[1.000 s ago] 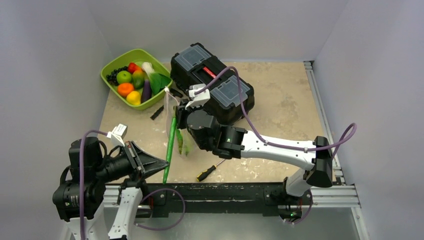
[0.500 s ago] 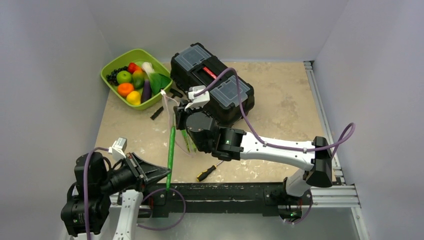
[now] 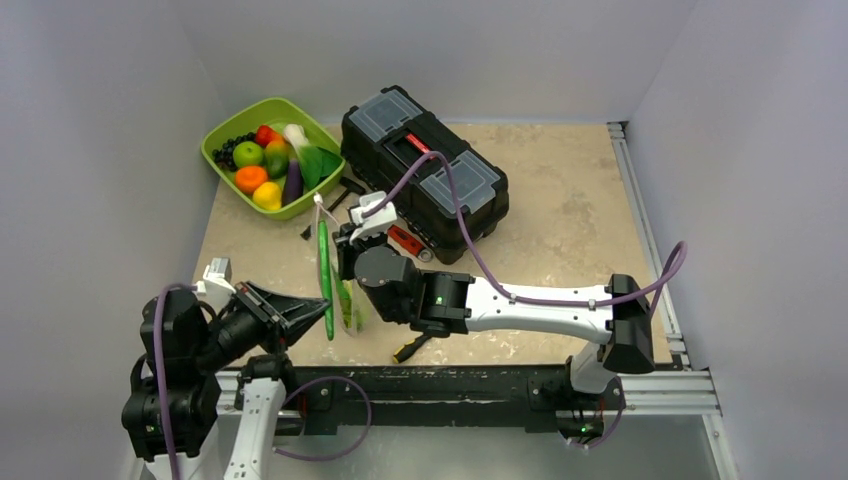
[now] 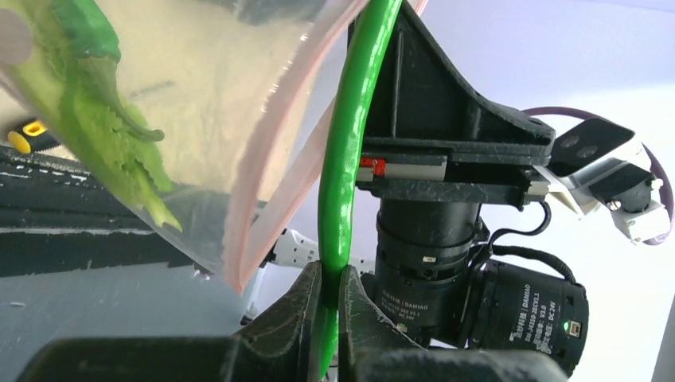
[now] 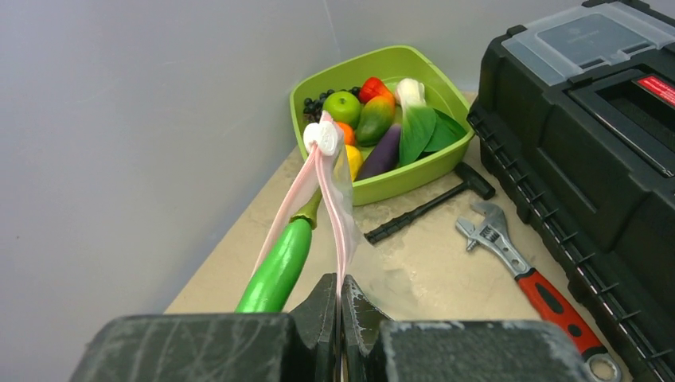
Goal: Place the food in the zip-top bag and seal the zipper
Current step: Place the fake vegetable in the zipper food storage bag.
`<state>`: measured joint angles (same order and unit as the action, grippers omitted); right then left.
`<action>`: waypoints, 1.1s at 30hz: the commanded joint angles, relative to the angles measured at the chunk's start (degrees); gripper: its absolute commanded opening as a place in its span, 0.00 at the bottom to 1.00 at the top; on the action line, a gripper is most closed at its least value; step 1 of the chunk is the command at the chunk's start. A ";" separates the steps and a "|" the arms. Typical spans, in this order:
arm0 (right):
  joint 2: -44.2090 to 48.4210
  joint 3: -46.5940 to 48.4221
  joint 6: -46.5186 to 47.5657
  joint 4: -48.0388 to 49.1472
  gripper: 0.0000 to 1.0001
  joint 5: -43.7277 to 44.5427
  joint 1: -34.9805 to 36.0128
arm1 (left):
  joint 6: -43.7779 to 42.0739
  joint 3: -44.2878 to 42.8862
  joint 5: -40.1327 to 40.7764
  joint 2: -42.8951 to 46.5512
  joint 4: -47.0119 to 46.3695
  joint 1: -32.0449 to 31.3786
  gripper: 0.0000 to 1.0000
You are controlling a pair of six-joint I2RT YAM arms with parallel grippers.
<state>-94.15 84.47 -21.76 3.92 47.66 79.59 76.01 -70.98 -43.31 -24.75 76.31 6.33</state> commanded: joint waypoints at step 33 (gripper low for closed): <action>-0.28 3.11 2.97 5.11 0.00 3.39 2.41 | 28.36 1.83 9.58 1.29 -1.48 -0.03 0.70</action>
<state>-95.42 84.66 -19.81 5.17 49.12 81.76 84.97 -64.60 -33.91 -22.81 73.41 6.33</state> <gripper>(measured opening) 0.003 0.674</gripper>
